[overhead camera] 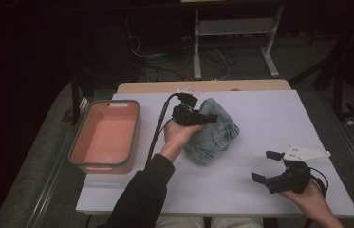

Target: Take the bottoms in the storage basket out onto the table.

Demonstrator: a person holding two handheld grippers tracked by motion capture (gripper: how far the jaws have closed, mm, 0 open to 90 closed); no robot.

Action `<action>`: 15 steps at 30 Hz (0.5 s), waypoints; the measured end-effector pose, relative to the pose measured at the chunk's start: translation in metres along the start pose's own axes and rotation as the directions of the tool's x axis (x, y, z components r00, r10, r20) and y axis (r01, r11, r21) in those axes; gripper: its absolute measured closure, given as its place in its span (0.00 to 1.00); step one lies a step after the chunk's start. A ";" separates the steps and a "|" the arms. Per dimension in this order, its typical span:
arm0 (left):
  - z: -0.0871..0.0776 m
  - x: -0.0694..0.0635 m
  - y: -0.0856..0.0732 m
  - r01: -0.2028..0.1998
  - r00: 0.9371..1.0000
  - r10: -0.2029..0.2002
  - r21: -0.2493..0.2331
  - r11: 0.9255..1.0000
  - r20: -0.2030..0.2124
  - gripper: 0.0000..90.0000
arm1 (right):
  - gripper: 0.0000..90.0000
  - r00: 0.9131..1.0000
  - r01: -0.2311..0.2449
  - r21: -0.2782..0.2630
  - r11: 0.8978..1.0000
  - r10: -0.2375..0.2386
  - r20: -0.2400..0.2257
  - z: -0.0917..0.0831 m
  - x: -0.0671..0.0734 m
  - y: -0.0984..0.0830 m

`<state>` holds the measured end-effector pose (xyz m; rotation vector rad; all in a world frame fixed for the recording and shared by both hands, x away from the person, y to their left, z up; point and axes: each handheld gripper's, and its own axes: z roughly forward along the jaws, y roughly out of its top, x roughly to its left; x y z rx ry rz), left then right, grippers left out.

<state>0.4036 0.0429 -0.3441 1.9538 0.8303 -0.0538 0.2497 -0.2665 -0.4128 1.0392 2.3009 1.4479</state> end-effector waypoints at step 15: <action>0.012 0.002 -0.016 0.010 1.000 -0.009 0.047 0.999 -0.022 0.41 | 0.00 1.000 0.001 0.006 1.000 -0.001 0.001 0.000 0.000 0.000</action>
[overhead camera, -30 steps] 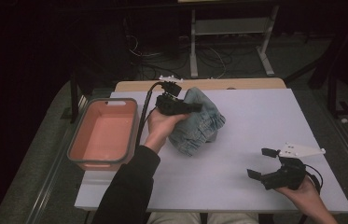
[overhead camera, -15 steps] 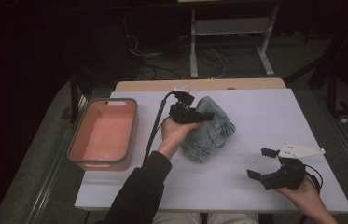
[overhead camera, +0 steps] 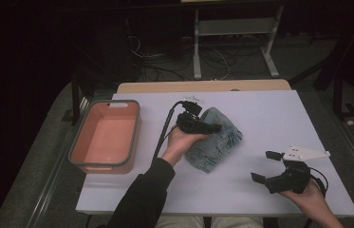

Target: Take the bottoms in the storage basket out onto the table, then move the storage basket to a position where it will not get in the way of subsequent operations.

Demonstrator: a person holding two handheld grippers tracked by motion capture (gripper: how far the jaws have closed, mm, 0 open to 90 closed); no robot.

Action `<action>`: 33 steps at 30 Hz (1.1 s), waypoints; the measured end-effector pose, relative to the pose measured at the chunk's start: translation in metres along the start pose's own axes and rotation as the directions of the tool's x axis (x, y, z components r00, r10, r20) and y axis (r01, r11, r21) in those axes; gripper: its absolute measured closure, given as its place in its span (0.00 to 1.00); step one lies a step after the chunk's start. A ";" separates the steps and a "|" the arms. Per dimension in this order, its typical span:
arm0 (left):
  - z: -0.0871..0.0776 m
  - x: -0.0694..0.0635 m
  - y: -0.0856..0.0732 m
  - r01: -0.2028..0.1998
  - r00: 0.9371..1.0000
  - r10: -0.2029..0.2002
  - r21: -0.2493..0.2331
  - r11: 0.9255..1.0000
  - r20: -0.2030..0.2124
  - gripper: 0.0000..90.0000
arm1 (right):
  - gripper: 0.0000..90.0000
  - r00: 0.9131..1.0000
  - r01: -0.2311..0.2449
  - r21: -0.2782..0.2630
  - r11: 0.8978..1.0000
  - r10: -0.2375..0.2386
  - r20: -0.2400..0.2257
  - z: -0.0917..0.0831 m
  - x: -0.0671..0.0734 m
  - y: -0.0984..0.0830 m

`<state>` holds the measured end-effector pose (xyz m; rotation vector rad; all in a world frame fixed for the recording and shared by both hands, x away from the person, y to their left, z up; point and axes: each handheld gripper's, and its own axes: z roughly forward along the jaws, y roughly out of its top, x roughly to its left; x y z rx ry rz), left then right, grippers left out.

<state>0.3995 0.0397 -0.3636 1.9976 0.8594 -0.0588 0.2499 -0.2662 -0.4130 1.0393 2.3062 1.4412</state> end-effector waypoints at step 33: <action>-0.067 0.015 -0.027 0.023 1.000 -0.024 -0.092 0.995 -0.018 0.20 | 0.00 0.999 -0.034 0.059 0.998 0.032 0.027 0.005 -0.004 0.017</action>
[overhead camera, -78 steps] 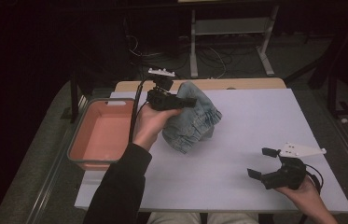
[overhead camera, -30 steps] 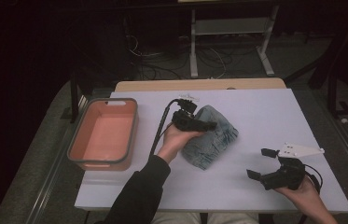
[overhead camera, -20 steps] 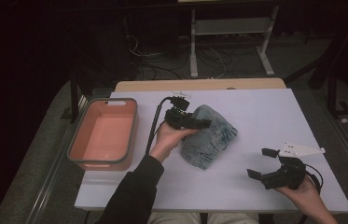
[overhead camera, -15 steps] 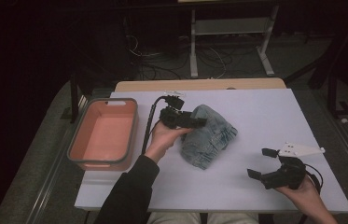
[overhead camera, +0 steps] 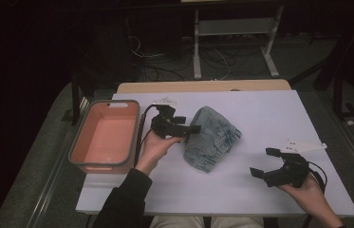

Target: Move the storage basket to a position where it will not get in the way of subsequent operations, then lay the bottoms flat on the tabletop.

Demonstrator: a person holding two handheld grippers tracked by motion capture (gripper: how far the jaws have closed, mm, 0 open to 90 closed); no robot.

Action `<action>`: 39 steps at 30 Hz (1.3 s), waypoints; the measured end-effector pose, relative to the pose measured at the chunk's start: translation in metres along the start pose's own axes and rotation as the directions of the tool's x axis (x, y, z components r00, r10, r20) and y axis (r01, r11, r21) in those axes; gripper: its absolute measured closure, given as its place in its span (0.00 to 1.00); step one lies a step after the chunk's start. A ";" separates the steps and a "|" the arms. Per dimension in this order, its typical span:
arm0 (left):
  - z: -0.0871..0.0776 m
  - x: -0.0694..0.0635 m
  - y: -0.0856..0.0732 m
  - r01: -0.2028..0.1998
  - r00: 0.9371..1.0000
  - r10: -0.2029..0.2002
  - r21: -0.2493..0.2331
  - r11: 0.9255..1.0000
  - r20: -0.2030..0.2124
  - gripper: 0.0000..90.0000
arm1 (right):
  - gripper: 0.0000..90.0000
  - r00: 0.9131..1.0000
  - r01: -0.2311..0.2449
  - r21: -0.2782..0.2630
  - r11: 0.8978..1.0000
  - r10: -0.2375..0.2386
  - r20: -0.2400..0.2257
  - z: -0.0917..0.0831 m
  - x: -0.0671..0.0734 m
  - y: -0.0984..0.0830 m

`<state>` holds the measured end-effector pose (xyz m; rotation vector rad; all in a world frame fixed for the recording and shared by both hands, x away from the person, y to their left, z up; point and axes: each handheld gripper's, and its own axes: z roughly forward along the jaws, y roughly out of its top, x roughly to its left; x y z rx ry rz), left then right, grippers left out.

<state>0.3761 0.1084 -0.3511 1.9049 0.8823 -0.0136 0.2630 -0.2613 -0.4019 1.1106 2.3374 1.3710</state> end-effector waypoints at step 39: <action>0.000 0.011 -0.047 0.034 0.998 -0.030 -0.088 0.996 0.046 0.24 | 0.00 0.999 -0.043 -0.043 0.998 0.041 -0.027 0.067 -0.062 0.073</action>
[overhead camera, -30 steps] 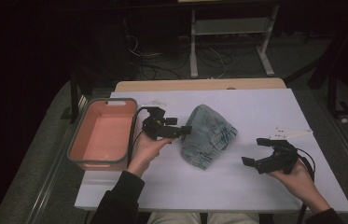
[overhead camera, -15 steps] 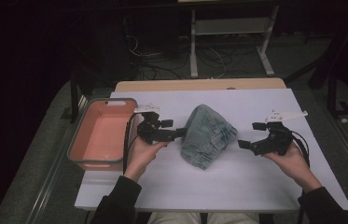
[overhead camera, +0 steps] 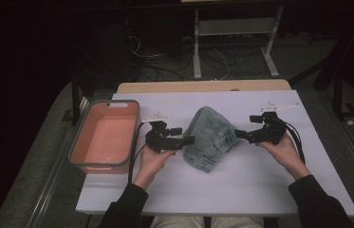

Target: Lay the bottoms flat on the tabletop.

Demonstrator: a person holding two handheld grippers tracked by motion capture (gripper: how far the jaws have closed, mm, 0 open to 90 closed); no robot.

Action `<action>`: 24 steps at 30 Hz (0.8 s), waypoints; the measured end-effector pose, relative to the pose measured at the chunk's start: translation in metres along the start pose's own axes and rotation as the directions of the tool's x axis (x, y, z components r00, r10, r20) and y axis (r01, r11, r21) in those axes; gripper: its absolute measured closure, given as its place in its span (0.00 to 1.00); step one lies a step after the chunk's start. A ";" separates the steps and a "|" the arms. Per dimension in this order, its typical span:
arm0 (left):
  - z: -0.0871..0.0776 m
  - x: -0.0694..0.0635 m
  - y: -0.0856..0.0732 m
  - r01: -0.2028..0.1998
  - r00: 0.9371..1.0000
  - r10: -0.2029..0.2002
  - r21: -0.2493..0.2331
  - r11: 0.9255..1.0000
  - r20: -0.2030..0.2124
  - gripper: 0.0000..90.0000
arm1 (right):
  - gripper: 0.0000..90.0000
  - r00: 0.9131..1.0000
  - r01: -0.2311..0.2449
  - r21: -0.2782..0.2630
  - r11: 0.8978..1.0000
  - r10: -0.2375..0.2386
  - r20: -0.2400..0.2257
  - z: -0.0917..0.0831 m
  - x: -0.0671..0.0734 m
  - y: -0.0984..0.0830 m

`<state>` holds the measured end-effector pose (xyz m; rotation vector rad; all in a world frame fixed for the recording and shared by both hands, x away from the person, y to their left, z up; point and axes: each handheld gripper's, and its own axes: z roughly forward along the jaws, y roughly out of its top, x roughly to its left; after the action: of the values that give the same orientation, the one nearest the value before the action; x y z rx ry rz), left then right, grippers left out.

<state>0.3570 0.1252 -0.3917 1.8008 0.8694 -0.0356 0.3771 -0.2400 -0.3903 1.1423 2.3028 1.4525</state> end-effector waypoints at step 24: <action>0.031 0.008 -0.014 -0.054 0.998 0.055 0.088 0.995 -0.006 0.72 | 0.40 0.994 -0.012 0.054 0.998 0.018 -0.109 0.044 -0.011 0.007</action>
<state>0.3665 0.1062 -0.4191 1.9072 0.8350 -0.0318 0.4116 -0.2161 -0.4086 1.1236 2.4247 1.5029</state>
